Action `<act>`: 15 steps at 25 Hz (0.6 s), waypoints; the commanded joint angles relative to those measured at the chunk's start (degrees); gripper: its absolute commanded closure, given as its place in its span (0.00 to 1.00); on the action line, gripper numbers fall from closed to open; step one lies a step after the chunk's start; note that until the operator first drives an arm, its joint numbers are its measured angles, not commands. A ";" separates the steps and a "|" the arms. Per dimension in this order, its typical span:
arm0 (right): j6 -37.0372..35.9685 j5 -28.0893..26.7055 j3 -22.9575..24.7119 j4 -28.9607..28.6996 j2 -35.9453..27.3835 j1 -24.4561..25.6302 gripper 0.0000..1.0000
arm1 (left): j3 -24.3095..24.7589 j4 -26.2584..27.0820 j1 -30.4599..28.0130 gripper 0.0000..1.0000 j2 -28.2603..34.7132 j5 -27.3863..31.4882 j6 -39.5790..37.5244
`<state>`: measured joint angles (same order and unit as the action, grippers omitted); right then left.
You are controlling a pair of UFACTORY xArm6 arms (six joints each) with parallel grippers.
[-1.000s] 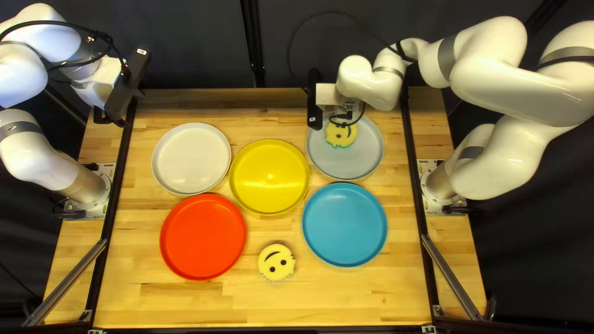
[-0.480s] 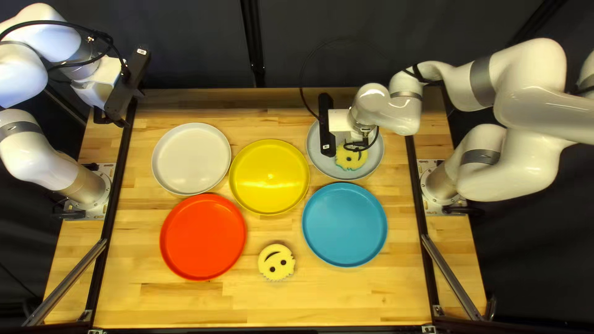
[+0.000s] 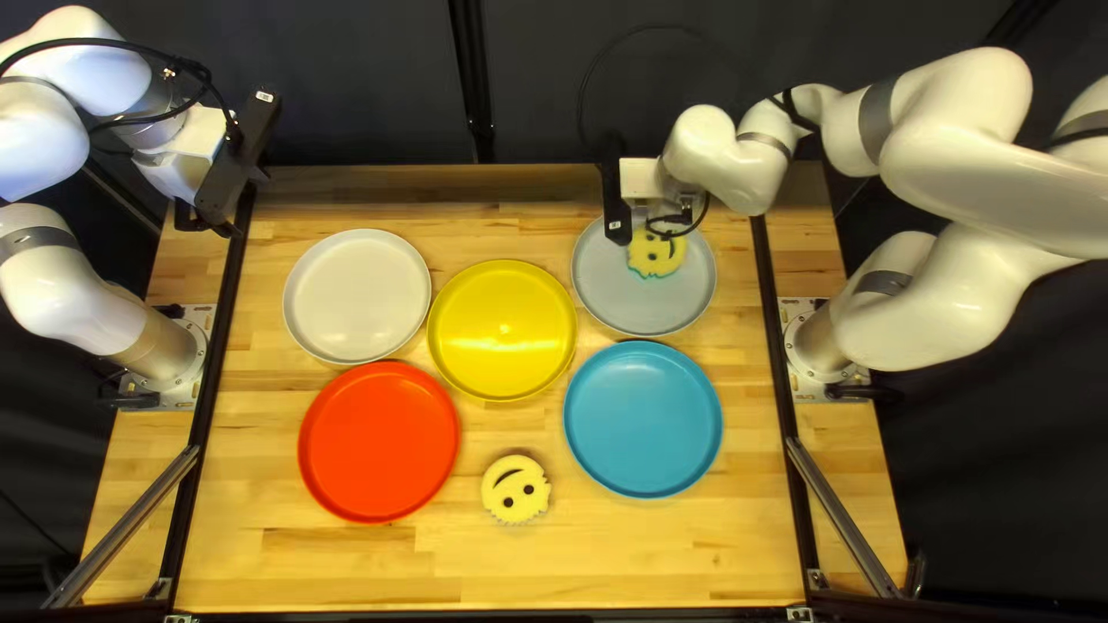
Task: Pick up sponge and scrub the plate
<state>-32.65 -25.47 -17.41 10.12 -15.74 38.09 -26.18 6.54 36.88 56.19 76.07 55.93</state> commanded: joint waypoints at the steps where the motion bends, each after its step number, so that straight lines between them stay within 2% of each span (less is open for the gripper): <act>1: -3.24 1.22 4.41 -1.52 -3.99 0.63 1.00 | 0.00 0.00 0.00 0.00 0.00 0.00 0.00; 4: -4.00 0.76 7.43 -2.04 -7.49 -0.02 1.00 | 0.00 0.00 0.00 0.00 0.00 0.00 0.00; 9: 0.05 -1.71 11.78 -0.97 -14.49 -5.21 1.00 | 0.00 0.00 0.00 0.00 0.00 0.00 0.00; 13: 3.16 -0.40 12.98 0.42 -14.51 -8.53 1.00 | 0.00 0.00 0.00 0.00 0.00 0.00 0.00; 15: 2.82 0.53 12.57 0.66 -13.28 -8.36 1.00 | 0.00 0.00 0.00 0.00 0.00 0.00 0.00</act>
<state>-30.07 -25.92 -4.67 10.29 -30.04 29.97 -26.18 6.54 36.88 56.19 76.07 55.93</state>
